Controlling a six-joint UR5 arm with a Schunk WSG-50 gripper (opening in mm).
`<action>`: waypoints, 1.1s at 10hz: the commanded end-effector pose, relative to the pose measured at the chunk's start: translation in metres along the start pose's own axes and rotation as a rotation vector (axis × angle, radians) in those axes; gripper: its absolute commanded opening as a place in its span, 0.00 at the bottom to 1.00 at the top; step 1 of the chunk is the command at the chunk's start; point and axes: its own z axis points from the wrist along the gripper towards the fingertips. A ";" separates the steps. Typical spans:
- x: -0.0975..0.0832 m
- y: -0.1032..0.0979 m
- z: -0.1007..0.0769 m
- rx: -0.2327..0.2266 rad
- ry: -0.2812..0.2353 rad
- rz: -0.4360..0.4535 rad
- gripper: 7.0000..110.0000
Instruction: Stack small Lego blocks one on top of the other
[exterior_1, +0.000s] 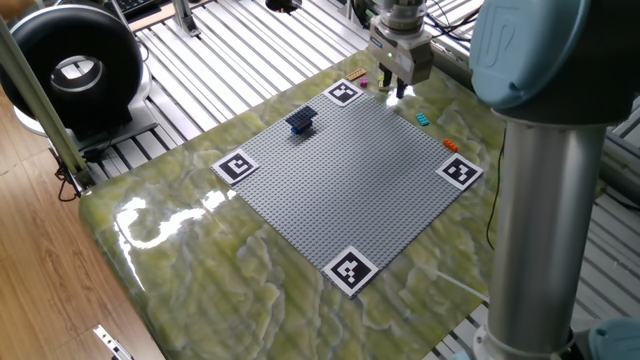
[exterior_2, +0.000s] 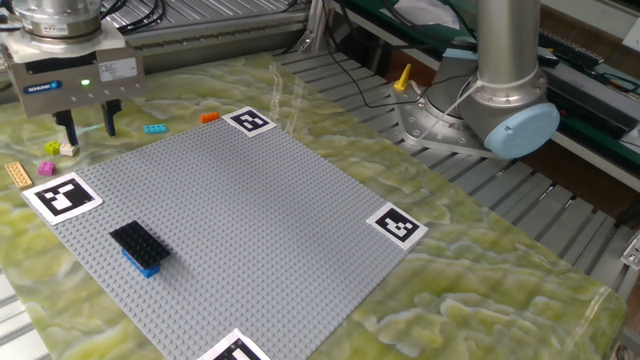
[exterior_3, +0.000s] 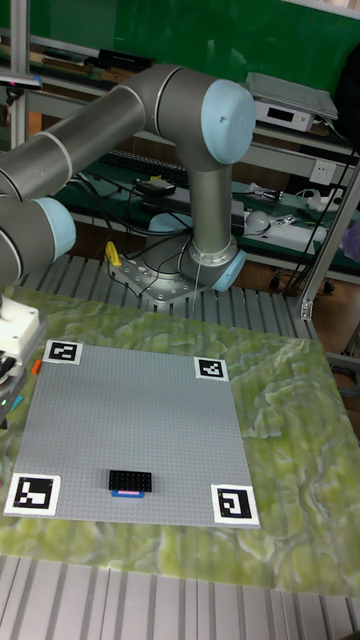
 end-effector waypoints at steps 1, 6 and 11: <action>0.003 0.012 0.000 -0.047 -0.003 0.041 0.36; -0.004 0.042 -0.002 -0.155 -0.025 0.130 0.36; -0.015 0.048 -0.037 -0.160 -0.002 0.155 0.36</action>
